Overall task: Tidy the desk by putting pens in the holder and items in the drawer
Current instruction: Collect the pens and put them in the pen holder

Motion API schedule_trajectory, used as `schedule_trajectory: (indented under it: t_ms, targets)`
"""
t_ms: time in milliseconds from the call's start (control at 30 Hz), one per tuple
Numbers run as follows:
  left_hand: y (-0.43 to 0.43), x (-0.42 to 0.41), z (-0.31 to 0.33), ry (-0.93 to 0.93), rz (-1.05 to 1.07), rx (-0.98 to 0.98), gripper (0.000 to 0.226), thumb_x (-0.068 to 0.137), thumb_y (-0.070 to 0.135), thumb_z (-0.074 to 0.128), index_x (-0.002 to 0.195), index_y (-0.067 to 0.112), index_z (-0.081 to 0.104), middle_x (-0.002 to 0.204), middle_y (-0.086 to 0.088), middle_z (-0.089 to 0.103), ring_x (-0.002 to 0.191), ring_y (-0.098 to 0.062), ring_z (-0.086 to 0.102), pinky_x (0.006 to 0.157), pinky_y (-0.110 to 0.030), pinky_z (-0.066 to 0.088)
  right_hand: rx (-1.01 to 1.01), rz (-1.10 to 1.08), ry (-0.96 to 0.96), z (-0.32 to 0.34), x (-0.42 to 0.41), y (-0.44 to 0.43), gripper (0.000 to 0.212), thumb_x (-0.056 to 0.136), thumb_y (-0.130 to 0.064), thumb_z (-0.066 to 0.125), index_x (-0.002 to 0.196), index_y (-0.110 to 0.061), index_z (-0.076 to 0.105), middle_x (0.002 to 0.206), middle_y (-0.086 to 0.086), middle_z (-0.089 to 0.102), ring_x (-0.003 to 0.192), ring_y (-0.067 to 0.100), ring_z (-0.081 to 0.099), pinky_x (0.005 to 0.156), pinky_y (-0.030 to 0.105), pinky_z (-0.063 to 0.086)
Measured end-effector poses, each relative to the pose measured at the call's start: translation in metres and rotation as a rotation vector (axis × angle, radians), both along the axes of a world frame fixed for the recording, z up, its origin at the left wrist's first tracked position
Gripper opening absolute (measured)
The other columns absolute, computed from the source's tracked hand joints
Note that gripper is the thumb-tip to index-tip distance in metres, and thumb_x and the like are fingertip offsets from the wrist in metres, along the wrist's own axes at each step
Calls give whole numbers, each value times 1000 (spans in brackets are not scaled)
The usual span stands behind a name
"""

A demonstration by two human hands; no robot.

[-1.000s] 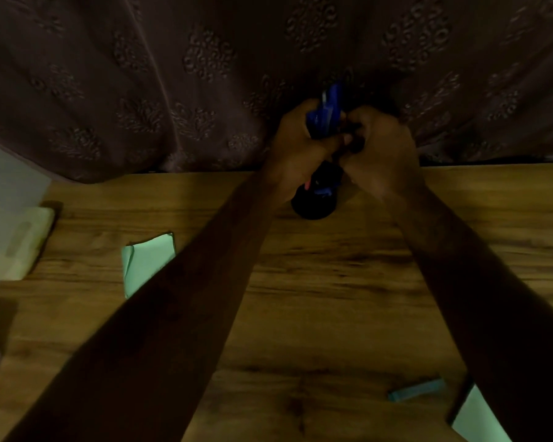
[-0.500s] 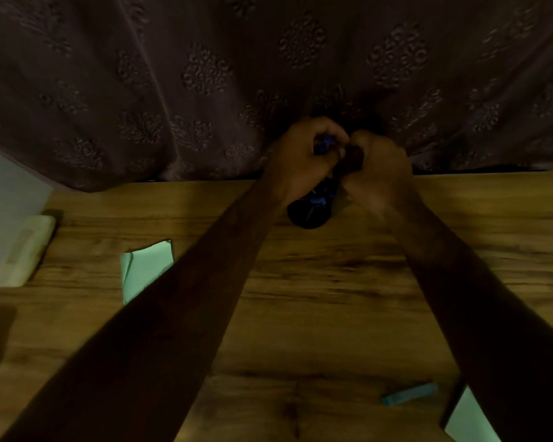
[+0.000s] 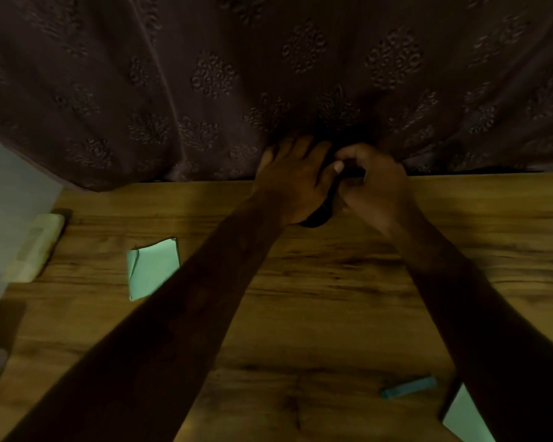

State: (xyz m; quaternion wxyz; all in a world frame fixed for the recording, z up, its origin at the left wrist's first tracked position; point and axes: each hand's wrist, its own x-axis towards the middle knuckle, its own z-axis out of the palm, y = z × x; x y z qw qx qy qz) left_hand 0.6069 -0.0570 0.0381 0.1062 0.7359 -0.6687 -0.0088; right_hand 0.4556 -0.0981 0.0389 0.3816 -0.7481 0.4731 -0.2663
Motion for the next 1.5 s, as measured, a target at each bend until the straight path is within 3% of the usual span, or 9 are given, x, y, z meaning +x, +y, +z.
schedule_trajectory:
  t_ms: [133, 267, 367, 600, 700, 867, 1067, 1333, 1500]
  targets:
    - [7, 1, 5, 115, 19, 77, 57, 101, 58, 21, 154, 37, 20, 162, 4, 18, 149, -23, 15, 116, -51, 15, -61, 18, 36, 2, 0, 7, 39, 87, -15, 62, 122, -33, 61, 115, -11, 68, 88, 17, 70, 79, 40, 60]
    - [28, 2, 17, 170, 29, -67, 59, 100, 60, 25, 154, 36, 22, 161, 5, 22, 147, -20, 21, 114, -49, 22, -130, 12, 29, 4, -1, 15, 35, 87, -21, 63, 118, -36, 59, 117, -8, 64, 96, 13, 65, 82, 39, 57]
    - [57, 7, 26, 185, 36, -96, 57, 100, 58, 27, 150, 33, 31, 156, 5, 31, 141, -19, 33, 109, -47, 27, -181, -12, 44, 6, -3, 26, 35, 89, -21, 65, 122, -33, 59, 122, -6, 60, 104, 7, 57, 85, 29, 49]
    - [142, 26, 19, 142, 3, -13, 57, 100, 58, 30, 150, 33, 28, 155, 4, 32, 144, -17, 27, 113, -50, 28, -167, 59, 75, 14, 4, 80, 44, 91, -25, 66, 132, -35, 55, 128, -11, 49, 85, 1, 59, 73, 20, 49]
    - [173, 33, 18, 90, 27, -43, 59, 99, 59, 30, 151, 30, 27, 157, 2, 30, 147, -18, 25, 113, -49, 29, -177, 134, 107, 16, 9, 110, 53, 89, -26, 69, 138, -32, 51, 139, -9, 46, 107, 6, 60, 87, 31, 56]
    - [221, 46, 18, 72, 45, -78, 60, 99, 58, 31, 153, 30, 26, 161, 0, 25, 149, -20, 21, 114, -45, 29, -247, 201, 273, 20, 17, 157, 69, 87, -34, 71, 149, -30, 41, 156, -6, 33, 140, 18, 41, 107, 40, 46]
    - [289, 61, 22, 109, 30, -148, 58, 97, 56, 36, 148, 28, 36, 155, 0, 34, 143, -22, 33, 110, -45, 34, -287, 206, 315, 22, 27, 231, 73, 82, -33, 71, 149, -27, 42, 154, -1, 37, 138, 24, 45, 105, 45, 47]
    - [384, 65, 19, 236, 21, -72, 65, 95, 62, 25, 150, 29, 31, 157, 1, 30, 145, -20, 27, 114, -46, 28, -175, 195, 393, 22, 23, 347, 75, 87, -37, 71, 151, -35, 32, 157, -7, 30, 142, 19, 36, 111, 46, 42]
    - [433, 56, 5, 295, 45, -15, 57, 97, 56, 38, 147, 29, 33, 152, 3, 36, 139, -20, 35, 110, -44, 33, -72, 200, 366, 8, 17, 394, 66, 87, -40, 67, 145, -43, 37, 148, -11, 41, 137, 15, 40, 111, 43, 41]
